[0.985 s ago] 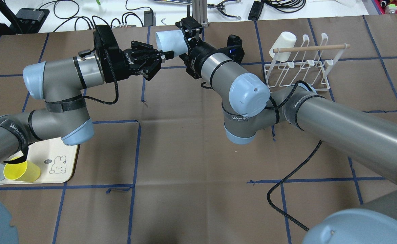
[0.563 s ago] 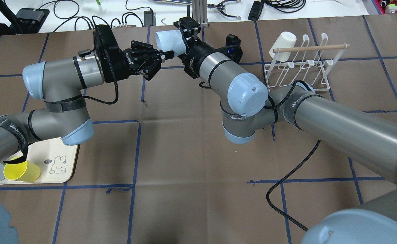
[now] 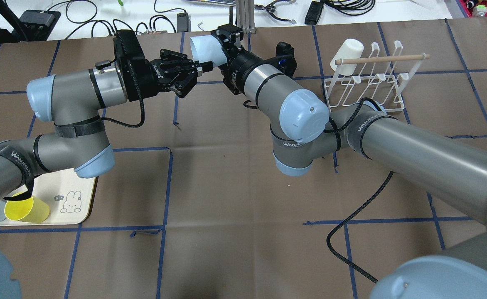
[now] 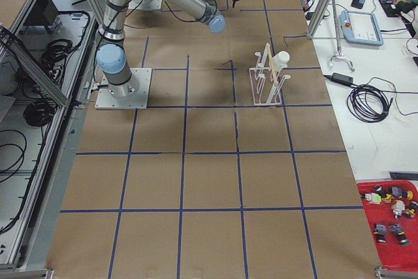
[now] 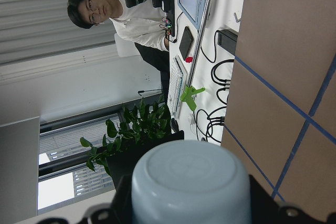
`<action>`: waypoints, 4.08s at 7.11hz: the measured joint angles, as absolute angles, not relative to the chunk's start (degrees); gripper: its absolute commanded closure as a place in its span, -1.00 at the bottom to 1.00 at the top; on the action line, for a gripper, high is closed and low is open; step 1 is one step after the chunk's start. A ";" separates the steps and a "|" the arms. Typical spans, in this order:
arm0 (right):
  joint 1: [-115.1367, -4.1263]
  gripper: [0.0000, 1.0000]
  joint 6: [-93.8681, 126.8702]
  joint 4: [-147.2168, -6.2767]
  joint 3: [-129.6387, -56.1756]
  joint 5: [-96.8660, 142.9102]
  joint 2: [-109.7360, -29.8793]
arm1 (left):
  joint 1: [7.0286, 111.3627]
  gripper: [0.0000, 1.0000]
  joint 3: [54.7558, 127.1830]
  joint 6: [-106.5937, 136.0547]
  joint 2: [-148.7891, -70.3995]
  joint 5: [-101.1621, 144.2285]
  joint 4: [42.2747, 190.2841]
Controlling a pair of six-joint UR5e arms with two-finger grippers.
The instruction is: Transfer IKEA cup to right arm and place on rack
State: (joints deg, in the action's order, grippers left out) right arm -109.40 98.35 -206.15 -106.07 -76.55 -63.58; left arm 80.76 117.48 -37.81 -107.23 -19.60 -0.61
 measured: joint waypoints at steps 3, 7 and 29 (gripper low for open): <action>-109.43 0.01 98.21 -206.25 -106.09 -76.39 -63.55 | 80.78 -0.92 116.77 -37.71 -107.44 -19.74 -0.55; -109.42 0.01 98.24 -206.28 -106.08 -76.38 -63.54 | 80.25 -0.99 116.64 -37.28 -106.96 -19.78 -0.53; -73.72 0.58 -10.23 -188.98 -107.11 -60.27 -67.41 | 87.91 -0.99 87.40 -8.30 -93.26 -94.67 89.02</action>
